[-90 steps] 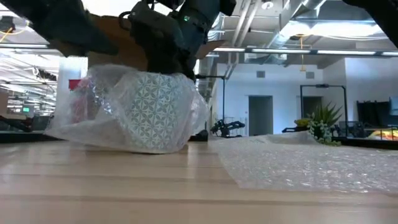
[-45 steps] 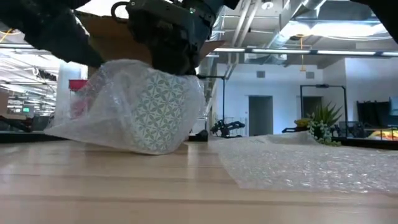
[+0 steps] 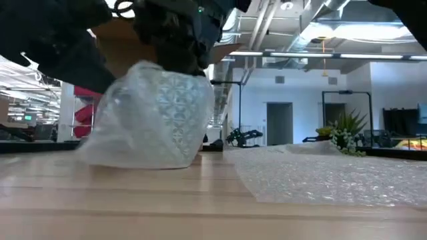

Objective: Wrap mug
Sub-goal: Wrap the green patterned mug with the bubble wrap

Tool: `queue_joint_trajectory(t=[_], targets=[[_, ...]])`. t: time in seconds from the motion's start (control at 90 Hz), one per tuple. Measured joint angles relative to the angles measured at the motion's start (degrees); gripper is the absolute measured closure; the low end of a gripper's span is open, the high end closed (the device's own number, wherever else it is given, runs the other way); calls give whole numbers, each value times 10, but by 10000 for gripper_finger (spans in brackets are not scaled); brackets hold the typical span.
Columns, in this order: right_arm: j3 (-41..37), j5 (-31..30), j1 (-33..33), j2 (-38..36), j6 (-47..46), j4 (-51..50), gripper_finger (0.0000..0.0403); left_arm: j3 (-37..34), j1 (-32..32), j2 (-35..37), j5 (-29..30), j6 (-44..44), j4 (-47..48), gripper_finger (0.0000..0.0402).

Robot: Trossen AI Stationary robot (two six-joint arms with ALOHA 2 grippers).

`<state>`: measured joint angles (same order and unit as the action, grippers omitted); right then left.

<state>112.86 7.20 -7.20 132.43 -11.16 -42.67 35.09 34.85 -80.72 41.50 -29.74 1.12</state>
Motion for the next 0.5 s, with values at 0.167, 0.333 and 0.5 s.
queue_joint_trajectory(t=[0.167,0.333,0.5], targets=[[0,20,-1,13,-2,9,328,0,0,9,-23,17,-6,402],[37,14,-9,8,-9,-34,328,0,0,11,-23,16,-4,402],[112,-30,-25,13,-13,-113,328,0,0,11,-26,17,-5,402]])
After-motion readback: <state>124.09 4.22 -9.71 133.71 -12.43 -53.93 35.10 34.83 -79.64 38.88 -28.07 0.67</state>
